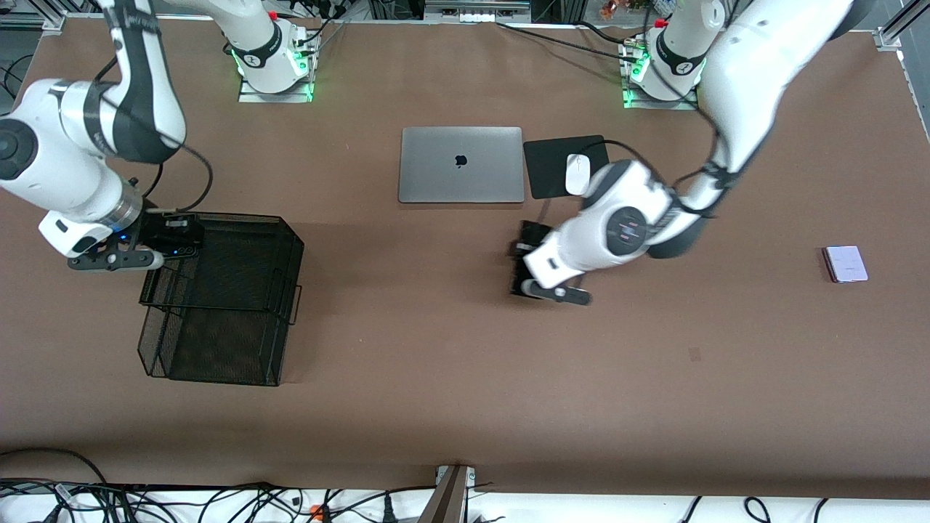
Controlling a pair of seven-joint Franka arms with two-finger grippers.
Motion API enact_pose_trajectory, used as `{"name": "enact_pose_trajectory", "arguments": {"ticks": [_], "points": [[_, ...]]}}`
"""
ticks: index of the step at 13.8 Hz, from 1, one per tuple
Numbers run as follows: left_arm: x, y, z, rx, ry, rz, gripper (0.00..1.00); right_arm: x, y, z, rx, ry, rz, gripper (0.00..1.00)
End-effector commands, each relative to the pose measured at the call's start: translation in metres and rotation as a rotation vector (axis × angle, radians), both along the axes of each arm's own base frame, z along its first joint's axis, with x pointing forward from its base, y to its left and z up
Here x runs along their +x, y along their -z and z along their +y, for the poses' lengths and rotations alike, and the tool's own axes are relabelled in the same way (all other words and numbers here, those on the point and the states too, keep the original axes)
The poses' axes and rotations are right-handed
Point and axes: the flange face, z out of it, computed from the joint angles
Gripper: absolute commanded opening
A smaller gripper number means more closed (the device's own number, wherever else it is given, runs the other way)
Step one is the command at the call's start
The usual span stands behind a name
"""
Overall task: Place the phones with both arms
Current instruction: 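Drop the flip phone in the basket while the left gripper sets down the black phone, then grasp the black phone with the right gripper while the left grasps the white phone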
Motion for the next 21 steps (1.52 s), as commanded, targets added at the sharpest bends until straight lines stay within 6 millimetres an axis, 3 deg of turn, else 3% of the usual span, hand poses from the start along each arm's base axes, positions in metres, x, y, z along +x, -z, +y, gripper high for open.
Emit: {"name": "enact_pose_trajectory", "arguments": {"ticks": [1,2,3,4,5,6,8,9,11,13,14,17,21], "points": [[-0.023,0.033,-0.067,-0.07,-0.098,-0.045,0.32,0.015,0.04,-0.001,0.002,-0.03,-0.009,0.05],[-0.035,0.04,-0.082,-0.094,-0.093,-0.069,0.32,0.016,0.05,-0.007,-0.006,-0.019,-0.008,0.05],[-0.04,0.049,-0.087,-0.094,-0.085,-0.06,0.43,0.017,0.053,-0.008,-0.009,-0.019,-0.009,0.08],[-0.04,0.05,-0.085,-0.092,-0.084,-0.059,0.91,0.017,0.053,-0.008,0.0,-0.009,-0.01,0.38],[-0.037,0.05,-0.079,-0.087,-0.094,-0.054,1.0,0.019,0.054,-0.01,0.003,0.003,-0.011,0.9],[-0.033,0.048,-0.073,-0.084,-0.101,-0.056,1.0,0.02,0.053,-0.01,0.005,0.006,-0.009,1.0],[-0.013,0.025,-0.044,-0.054,-0.126,-0.055,1.0,0.027,0.039,-0.01,0.008,0.001,-0.029,1.0],[0.0,-0.001,-0.021,-0.009,-0.126,-0.05,1.0,0.031,0.027,-0.006,0.02,-0.005,-0.021,1.0],[0.024,-0.042,0.044,0.114,-0.152,0.021,1.0,0.044,-0.016,0.009,0.039,-0.019,0.032,1.0],[0.05,-0.079,0.121,0.185,-0.232,0.059,1.0,0.054,-0.062,0.029,0.027,-0.005,0.064,1.0],[0.061,-0.096,0.159,0.219,-0.271,0.082,1.0,0.055,-0.075,0.046,0.024,0.028,0.076,1.0],[0.086,-0.132,0.273,0.291,-0.203,0.144,1.0,0.047,-0.085,0.156,0.004,0.115,0.064,1.0],[0.09,-0.109,0.422,0.523,-0.08,0.103,1.0,0.018,-0.044,0.329,-0.04,0.242,0.026,1.0]]}}
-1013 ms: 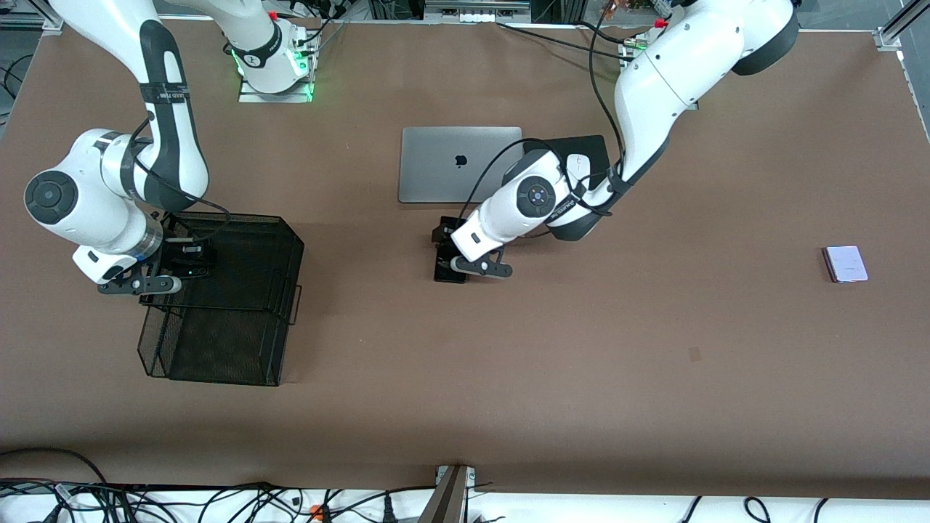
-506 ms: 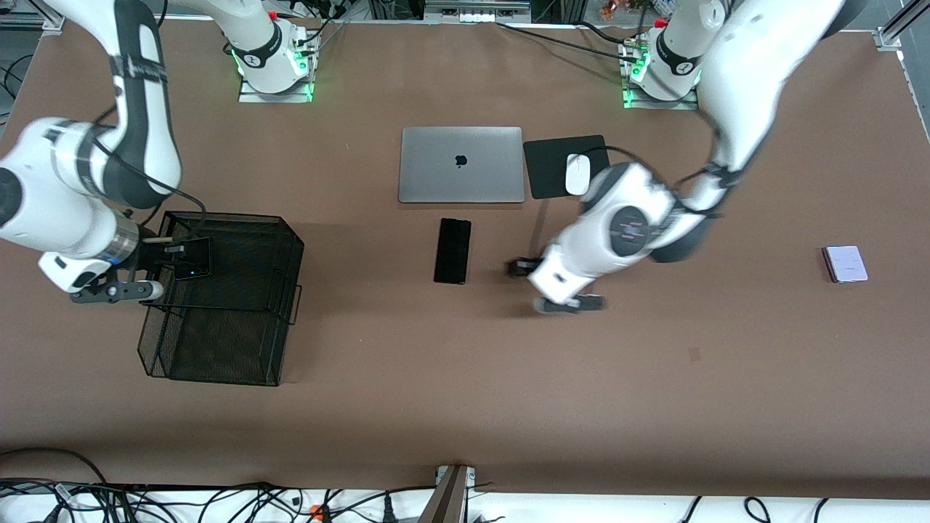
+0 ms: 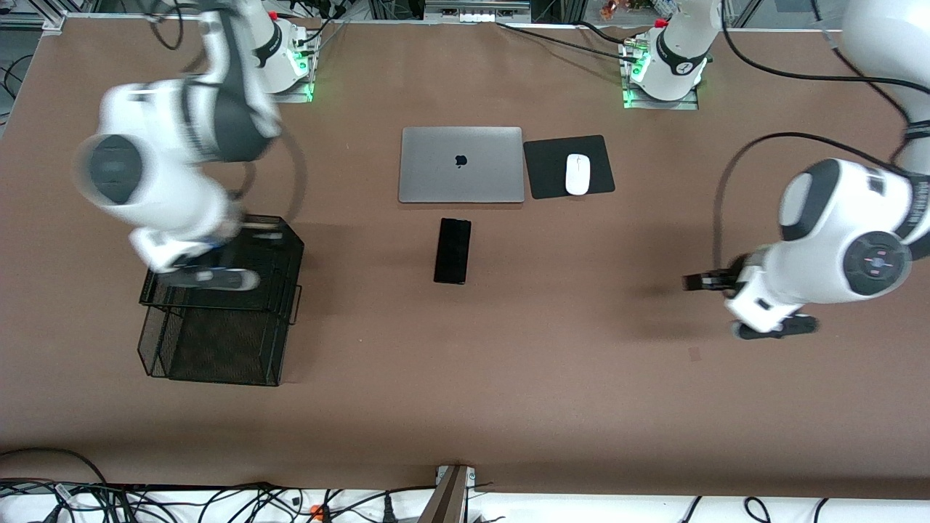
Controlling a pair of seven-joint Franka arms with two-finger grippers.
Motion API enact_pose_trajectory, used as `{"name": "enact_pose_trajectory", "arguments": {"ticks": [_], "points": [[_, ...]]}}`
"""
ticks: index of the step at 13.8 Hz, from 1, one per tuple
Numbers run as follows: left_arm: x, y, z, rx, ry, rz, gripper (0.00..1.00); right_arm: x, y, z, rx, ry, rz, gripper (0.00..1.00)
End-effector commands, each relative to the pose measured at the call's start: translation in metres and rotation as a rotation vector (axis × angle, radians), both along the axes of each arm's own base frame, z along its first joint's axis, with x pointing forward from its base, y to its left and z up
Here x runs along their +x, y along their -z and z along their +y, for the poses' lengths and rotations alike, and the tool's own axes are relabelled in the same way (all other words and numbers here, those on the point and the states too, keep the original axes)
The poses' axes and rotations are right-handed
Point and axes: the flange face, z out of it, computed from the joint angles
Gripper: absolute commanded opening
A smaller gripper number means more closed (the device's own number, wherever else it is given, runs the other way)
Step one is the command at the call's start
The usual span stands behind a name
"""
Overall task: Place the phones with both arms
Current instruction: 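Grasp the black phone with the right gripper while the left grasps the white phone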
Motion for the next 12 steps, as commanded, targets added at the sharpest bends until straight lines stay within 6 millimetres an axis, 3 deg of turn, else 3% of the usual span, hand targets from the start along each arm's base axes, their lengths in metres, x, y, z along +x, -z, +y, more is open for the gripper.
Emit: {"name": "enact_pose_trajectory", "arguments": {"ticks": [1,2,3,5,6,9,12], "points": [[-0.006,0.025,0.107,0.064,0.001,0.014,1.0,-0.011,0.03,0.105,-0.031,0.078,-0.047,1.0],[-0.004,0.039,0.15,0.03,0.011,-0.035,1.0,-0.022,0.042,0.149,-0.014,0.096,-0.061,1.0],[-0.008,0.053,0.177,0.009,0.039,-0.078,1.0,-0.031,0.054,0.183,0.001,0.126,-0.073,1.0],[-0.029,0.092,0.237,-0.005,0.027,-0.135,1.0,-0.047,0.083,0.234,0.032,0.174,-0.094,1.0],[-0.039,0.105,0.265,-0.007,0.039,-0.178,1.0,-0.053,0.096,0.249,0.048,0.177,-0.102,1.0],[-0.075,0.13,0.318,-0.009,0.026,-0.149,1.0,-0.069,0.149,0.269,0.04,0.151,-0.097,1.0],[-0.095,0.156,0.351,0.004,0.094,-0.141,1.0,-0.079,0.206,0.254,0.026,0.159,-0.12,1.0]]}}
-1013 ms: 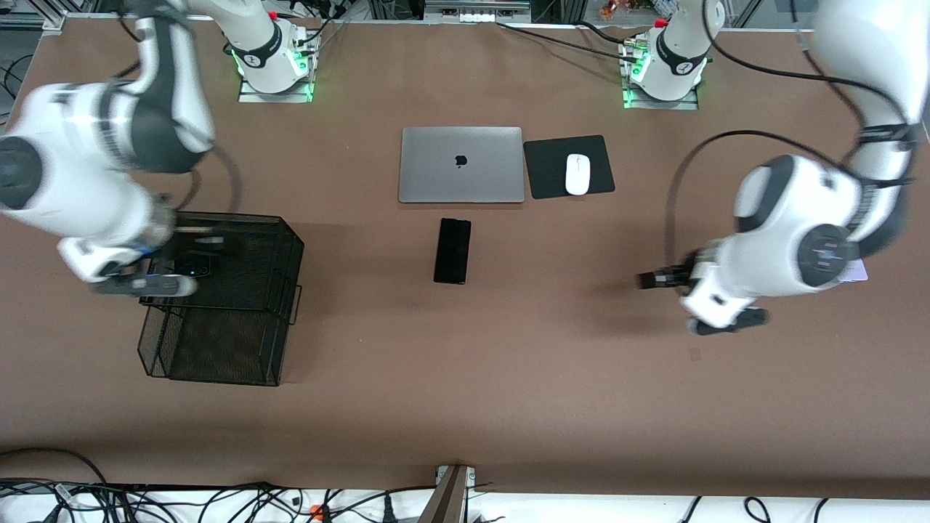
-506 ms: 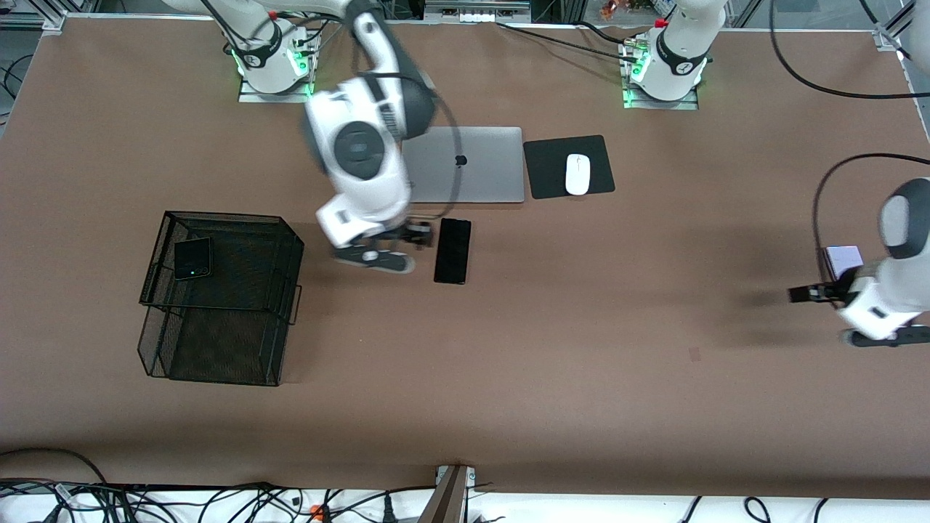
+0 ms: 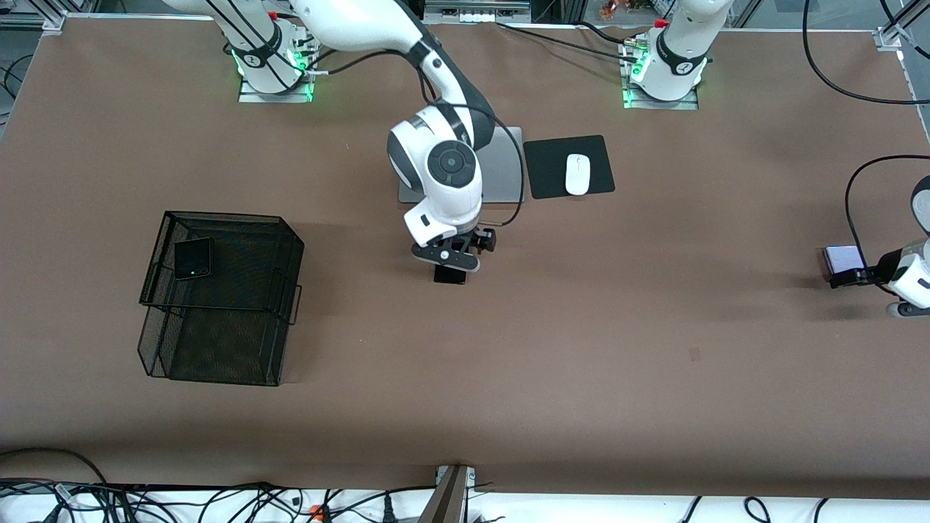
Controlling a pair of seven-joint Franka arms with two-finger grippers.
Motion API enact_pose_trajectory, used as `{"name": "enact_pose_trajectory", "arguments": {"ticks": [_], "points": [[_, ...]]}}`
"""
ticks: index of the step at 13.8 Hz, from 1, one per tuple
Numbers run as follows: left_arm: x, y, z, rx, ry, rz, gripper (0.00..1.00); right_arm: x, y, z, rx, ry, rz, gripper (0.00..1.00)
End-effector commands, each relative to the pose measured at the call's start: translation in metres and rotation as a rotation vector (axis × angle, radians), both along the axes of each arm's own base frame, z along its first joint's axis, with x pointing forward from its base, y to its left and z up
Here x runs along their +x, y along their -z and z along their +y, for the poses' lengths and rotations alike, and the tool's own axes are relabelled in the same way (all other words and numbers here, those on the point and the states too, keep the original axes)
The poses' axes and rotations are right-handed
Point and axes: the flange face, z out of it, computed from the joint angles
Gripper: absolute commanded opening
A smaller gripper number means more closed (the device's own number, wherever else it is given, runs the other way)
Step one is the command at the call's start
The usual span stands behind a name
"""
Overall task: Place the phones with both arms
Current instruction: 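Grasp the black phone with the right gripper while the left grasps the white phone, then drop the black phone in the basket while the left gripper sets down the white phone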
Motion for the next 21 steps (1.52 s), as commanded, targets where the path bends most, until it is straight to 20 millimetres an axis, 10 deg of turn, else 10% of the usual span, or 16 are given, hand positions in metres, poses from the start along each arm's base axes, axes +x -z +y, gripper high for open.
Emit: {"name": "enact_pose_trajectory", "arguments": {"ticks": [1,8,10,11,16,21], "points": [[-0.021,0.021,0.02,0.023,0.055,-0.027,1.0,-0.012,0.044,-0.015,0.002,0.019,-0.033,1.0],[-0.06,0.063,0.035,-0.011,0.038,-0.062,1.0,-0.024,0.085,-0.012,0.0,0.008,-0.054,1.0],[-0.059,0.061,0.036,-0.01,0.063,-0.062,0.53,-0.025,0.081,-0.01,0.001,-0.009,-0.055,0.14],[-0.057,0.057,0.035,-0.007,0.073,-0.062,0.27,-0.023,0.074,-0.008,0.005,-0.023,-0.057,0.0],[-0.007,-0.025,-0.012,0.016,0.149,-0.057,0.28,0.005,-0.065,-0.036,-0.02,-0.038,0.015,0.0],[0.082,-0.106,-0.168,0.009,0.295,0.016,0.32,0.049,-0.182,-0.183,-0.057,-0.192,0.104,0.0]]}}
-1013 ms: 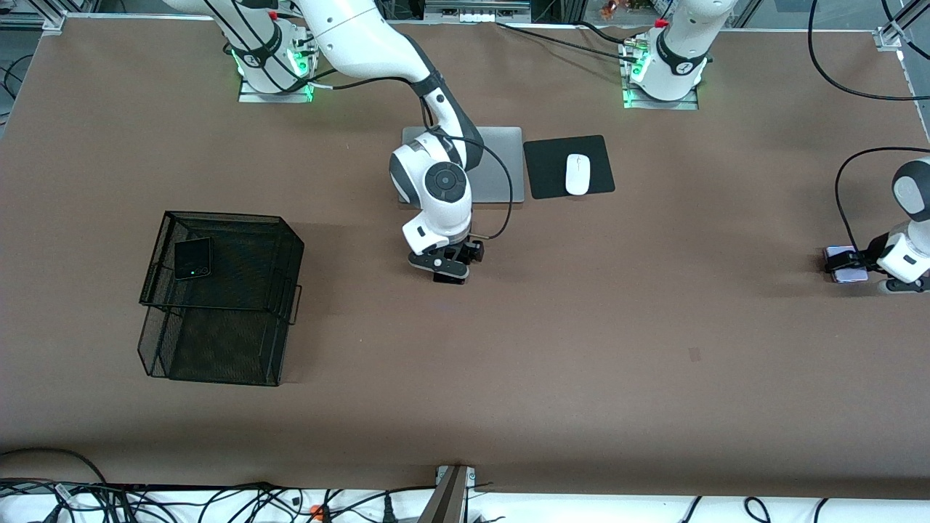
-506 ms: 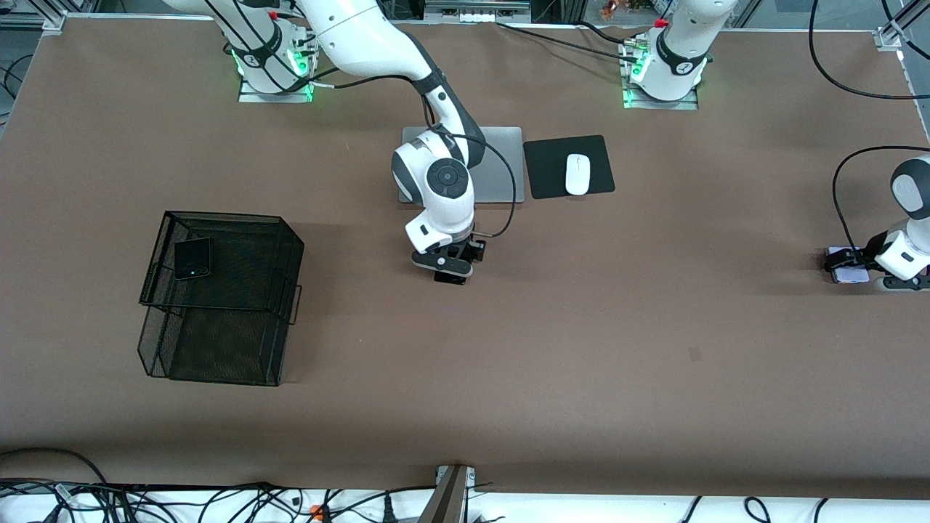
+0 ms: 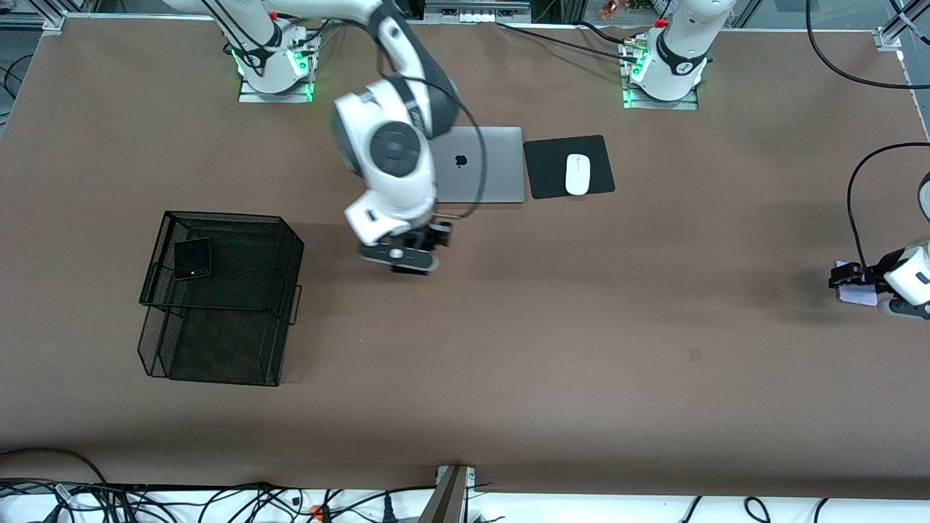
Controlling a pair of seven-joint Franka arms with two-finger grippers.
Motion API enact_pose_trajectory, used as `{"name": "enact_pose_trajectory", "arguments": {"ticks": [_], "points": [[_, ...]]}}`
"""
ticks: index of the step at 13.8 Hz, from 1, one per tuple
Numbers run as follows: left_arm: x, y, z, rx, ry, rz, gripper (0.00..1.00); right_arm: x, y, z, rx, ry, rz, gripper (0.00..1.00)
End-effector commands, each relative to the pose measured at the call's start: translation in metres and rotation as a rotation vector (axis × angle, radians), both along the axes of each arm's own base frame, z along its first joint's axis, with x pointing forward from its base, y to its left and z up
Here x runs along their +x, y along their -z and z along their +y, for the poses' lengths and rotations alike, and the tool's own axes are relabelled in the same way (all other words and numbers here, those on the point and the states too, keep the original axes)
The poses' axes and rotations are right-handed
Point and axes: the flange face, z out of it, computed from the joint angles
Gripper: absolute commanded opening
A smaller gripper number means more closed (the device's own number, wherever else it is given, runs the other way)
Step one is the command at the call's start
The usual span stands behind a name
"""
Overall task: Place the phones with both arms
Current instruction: 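Drop the black phone in the basket while the left gripper sets down the white phone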
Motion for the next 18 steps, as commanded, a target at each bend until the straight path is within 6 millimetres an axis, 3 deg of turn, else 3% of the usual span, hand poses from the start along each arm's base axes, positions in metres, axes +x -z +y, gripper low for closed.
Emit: {"name": "enact_pose_trajectory", "arguments": {"ticks": [1,3,4,6,7,9,10,11,12,14,15,16,17,18], "points": [[0.037,-0.022,-0.103,0.04,0.067,0.025,0.32,0.017,-0.028,-0.105,0.007,-0.099,0.057,0.0],[0.046,-0.009,-0.187,0.034,0.1,0.032,0.32,0.031,-0.032,-0.193,0.014,-0.174,0.067,0.0],[0.047,0.003,-0.227,0.016,0.073,0.042,0.32,0.035,-0.029,-0.222,0.011,-0.203,0.073,0.0],[0.037,0.02,-0.334,-0.031,0.05,0.066,0.32,0.036,-0.01,-0.262,0.022,-0.222,0.07,0.0],[0.028,0.026,-0.383,-0.057,0.044,0.072,0.32,0.036,0.009,-0.279,0.041,-0.225,0.055,0.0],[0.003,0.033,-0.486,-0.122,-0.014,0.042,0.34,0.035,0.038,-0.293,0.031,-0.242,0.015,0.0],[-0.008,0.046,-0.524,-0.165,-0.076,0.039,0.41,0.034,0.052,-0.296,0.018,-0.239,0.008,0.0],[-0.024,0.054,-0.567,-0.207,-0.134,0.021,0.42,0.034,0.059,-0.296,0.013,-0.234,0.004,0.0],[-0.038,0.059,-0.604,-0.253,-0.197,-0.002,0.42,0.034,0.066,-0.298,0.013,-0.223,0.012,0.0],[-0.062,0.083,-0.655,-0.34,-0.254,-0.021,0.42,0.036,0.075,-0.301,0.011,-0.207,0.019,0.0],[-0.068,0.096,-0.667,-0.384,-0.261,-0.021,0.43,0.038,0.083,-0.308,0.029,-0.173,0.022,0.06],[-0.071,0.111,-0.673,-0.422,-0.272,-0.019,0.51,0.04,0.092,-0.308,0.039,-0.161,0.027,0.28],[-0.078,0.115,-0.687,-0.465,-0.273,-0.032,0.54,0.041,0.096,-0.306,0.045,-0.156,0.032,0.69],[-0.081,0.115,-0.693,-0.498,-0.273,-0.049,0.92,0.042,0.093,-0.304,0.053,-0.156,0.029,1.0]]}}
